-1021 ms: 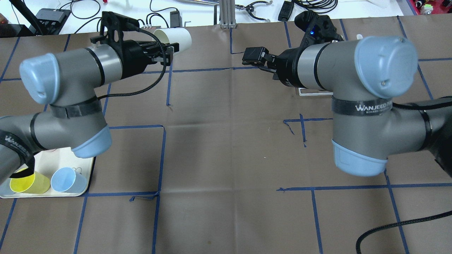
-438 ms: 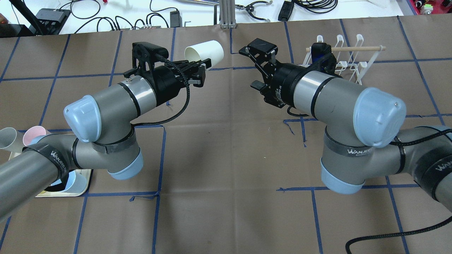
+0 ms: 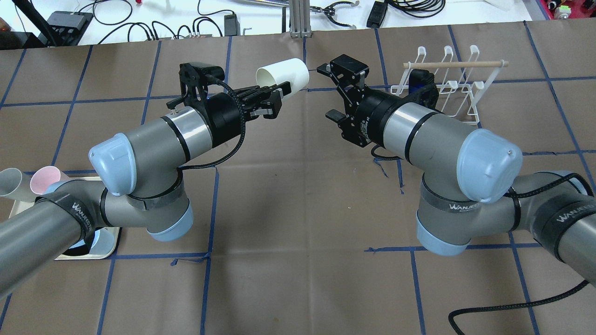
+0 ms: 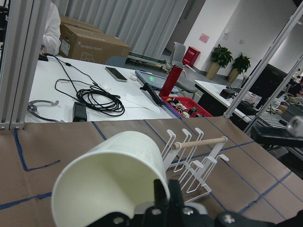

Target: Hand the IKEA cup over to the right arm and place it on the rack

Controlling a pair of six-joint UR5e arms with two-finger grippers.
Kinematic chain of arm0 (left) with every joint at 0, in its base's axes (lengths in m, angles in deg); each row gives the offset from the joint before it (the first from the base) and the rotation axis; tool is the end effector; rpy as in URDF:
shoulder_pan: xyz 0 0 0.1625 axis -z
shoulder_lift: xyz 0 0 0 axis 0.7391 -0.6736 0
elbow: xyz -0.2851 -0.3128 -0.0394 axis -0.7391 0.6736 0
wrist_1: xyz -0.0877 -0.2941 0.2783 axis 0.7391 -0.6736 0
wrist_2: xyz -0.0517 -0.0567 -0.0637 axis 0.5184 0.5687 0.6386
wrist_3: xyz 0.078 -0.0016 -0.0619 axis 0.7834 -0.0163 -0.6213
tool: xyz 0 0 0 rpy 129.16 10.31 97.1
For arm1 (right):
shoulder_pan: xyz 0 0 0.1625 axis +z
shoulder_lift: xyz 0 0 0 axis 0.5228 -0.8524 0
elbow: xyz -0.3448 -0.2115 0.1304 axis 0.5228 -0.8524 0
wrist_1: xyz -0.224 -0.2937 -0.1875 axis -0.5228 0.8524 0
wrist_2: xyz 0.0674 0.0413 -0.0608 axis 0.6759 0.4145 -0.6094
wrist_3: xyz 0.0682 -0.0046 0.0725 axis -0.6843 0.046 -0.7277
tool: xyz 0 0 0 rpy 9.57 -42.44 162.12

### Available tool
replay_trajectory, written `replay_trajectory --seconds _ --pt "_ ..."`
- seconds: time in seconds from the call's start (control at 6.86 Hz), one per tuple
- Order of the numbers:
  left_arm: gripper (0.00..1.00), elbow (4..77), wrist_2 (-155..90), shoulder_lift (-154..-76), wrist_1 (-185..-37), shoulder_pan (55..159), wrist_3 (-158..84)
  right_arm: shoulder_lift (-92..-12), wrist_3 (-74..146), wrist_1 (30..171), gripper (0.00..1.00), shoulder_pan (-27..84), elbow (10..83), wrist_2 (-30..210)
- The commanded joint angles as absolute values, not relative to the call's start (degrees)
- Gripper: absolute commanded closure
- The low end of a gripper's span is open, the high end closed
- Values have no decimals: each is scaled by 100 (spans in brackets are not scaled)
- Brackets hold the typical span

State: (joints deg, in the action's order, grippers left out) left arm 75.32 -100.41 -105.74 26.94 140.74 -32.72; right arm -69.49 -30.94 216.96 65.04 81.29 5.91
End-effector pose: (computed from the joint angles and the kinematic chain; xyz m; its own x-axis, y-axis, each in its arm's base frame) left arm -0.2260 -0.4437 0.3581 -0.6839 0.5776 0.4458 -0.1043 0.5273 -0.8432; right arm 0.2313 -0.4177 0.3819 -0.1471 0.3905 -0.9088 0.8050 0.5812 0.1194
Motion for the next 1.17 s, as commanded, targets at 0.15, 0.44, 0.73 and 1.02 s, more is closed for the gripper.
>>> replay_trajectory --seconds 0.15,0.44,0.73,1.02 --pt "100 7526 -10042 -10604 2700 14248 -3311 -6617 -3112 21743 0 6507 7997 727" --pt "100 7526 -10051 -10604 2692 14284 -3380 -6300 -3452 21743 0 6507 7637 737" --pt "100 7526 -10051 -10604 2692 14284 -3425 -6203 -3701 21743 0 6498 7592 815" --pt "100 7526 -10051 -10604 2692 14293 -3442 -6106 -3701 21743 0 6507 7557 816"
